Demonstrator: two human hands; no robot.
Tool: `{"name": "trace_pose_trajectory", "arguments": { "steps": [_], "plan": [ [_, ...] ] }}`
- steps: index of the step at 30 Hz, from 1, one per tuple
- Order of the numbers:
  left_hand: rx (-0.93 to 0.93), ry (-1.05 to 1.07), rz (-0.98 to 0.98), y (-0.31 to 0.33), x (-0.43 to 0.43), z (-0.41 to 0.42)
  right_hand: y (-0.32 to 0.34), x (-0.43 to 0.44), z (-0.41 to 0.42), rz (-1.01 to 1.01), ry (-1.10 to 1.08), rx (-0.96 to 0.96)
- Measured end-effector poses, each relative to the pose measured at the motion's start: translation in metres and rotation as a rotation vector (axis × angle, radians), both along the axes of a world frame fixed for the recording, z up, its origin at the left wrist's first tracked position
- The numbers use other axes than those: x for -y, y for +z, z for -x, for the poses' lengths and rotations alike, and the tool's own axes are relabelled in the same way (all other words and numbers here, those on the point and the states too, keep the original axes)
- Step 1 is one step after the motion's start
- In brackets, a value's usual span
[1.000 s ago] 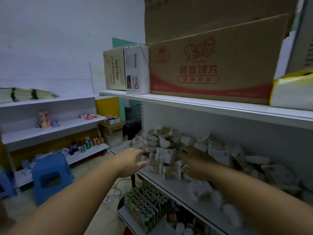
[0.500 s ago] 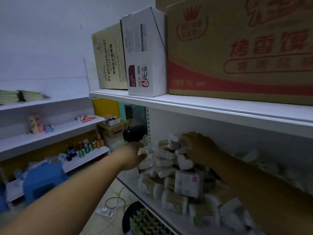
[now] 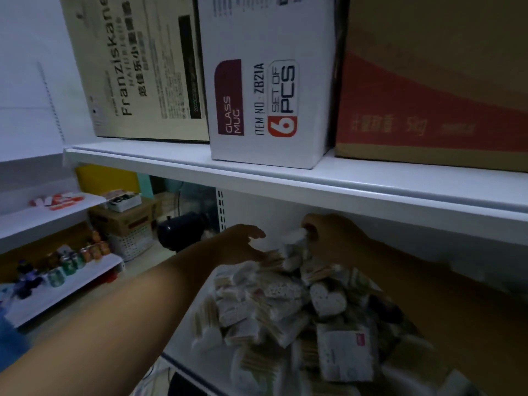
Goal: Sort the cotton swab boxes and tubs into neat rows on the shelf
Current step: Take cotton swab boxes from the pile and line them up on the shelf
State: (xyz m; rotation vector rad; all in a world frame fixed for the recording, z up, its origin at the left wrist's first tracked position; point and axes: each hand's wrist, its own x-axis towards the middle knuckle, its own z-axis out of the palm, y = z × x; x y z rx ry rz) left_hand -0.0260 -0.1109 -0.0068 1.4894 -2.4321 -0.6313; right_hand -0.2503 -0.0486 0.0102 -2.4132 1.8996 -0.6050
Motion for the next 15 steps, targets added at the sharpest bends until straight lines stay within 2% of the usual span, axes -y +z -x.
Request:
{"name": "trace_pose_trajectory", "arguments": {
  "steps": [2,5,7,9,11,13,15],
  "plan": [
    [-0.027,-0.088,-0.086,0.001,0.014,0.003,0.008,0.0,-0.002,-0.02,-0.133,0.198],
    [0.02,-0.211,-0.148,0.004,0.029,0.007,0.019,-0.008,-0.006,-0.158,-0.298,0.519],
    [0.083,-0.272,-0.097,0.001,0.037,0.009,0.023,-0.014,-0.01,-0.17,-0.349,0.715],
    [0.1,-0.33,0.016,-0.001,0.044,0.009,0.024,-0.024,-0.015,-0.06,-0.394,0.972],
    [0.091,-0.387,0.122,0.001,0.05,0.005,0.022,-0.037,-0.017,-0.011,-0.442,1.111],
    [0.02,-0.395,0.155,0.007,0.055,0.0,0.019,-0.049,-0.02,-0.015,-0.481,1.207],
    [-0.167,-0.335,0.04,0.017,0.06,-0.003,0.016,-0.062,-0.022,-0.028,-0.519,1.36]
  ]
}}
